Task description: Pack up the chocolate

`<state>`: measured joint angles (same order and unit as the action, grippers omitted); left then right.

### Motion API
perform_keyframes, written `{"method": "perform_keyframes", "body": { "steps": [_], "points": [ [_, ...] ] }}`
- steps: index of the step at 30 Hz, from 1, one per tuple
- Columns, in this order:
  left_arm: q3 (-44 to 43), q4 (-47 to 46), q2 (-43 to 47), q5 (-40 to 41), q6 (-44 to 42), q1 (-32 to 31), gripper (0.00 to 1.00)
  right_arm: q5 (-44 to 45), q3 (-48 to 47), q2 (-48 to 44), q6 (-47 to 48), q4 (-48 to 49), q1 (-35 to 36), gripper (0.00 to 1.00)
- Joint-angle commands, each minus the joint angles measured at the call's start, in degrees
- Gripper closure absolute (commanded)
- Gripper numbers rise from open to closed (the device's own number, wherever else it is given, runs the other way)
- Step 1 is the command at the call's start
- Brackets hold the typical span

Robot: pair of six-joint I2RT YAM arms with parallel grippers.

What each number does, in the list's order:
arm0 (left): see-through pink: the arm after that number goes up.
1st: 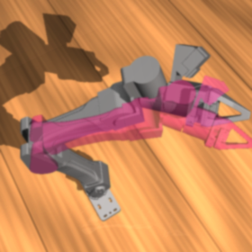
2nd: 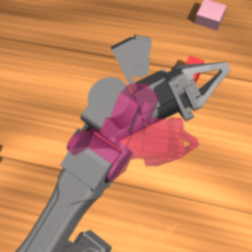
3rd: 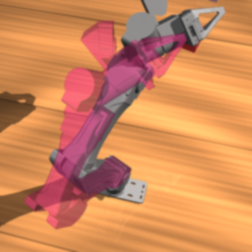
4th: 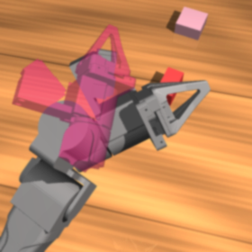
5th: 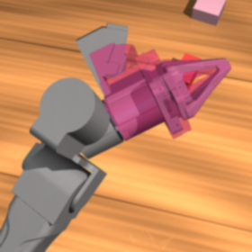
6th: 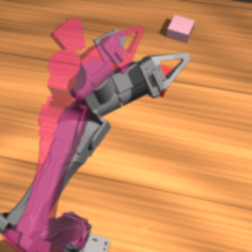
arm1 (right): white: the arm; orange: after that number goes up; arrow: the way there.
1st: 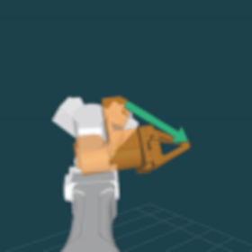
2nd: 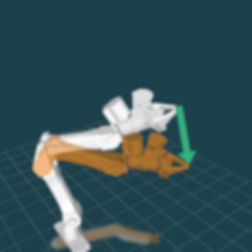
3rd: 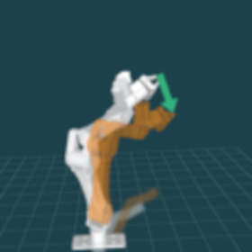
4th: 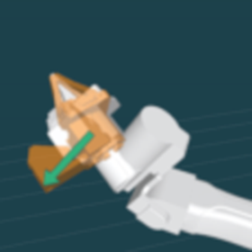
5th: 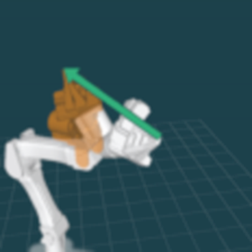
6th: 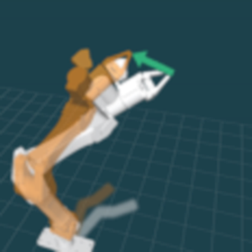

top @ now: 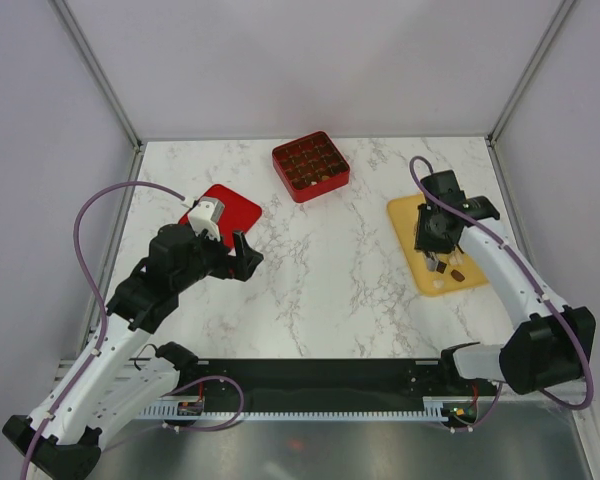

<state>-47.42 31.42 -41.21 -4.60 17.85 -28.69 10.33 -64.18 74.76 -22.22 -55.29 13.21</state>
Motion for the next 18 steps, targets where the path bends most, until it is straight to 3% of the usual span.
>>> {"method": "perform_keyframes", "body": {
  "steps": [1,13,18],
  "points": [
    [-0.9,-0.6,0.6,1.2,-1.9,0.2,0.0,-1.2,-8.6,2.5,0.8,2.2,0.0,0.73],
    [-0.8,-0.6,0.6,2.0,-2.0,0.2,0.0,-1.0,-39.5,26.9,2.1,8.3,10.8,0.74],
    [-0.8,-0.2,0.7,2.2,-2.0,0.2,0.0,-1.8,-47.7,35.3,2.7,12.9,13.3,0.73]
  ]
}}
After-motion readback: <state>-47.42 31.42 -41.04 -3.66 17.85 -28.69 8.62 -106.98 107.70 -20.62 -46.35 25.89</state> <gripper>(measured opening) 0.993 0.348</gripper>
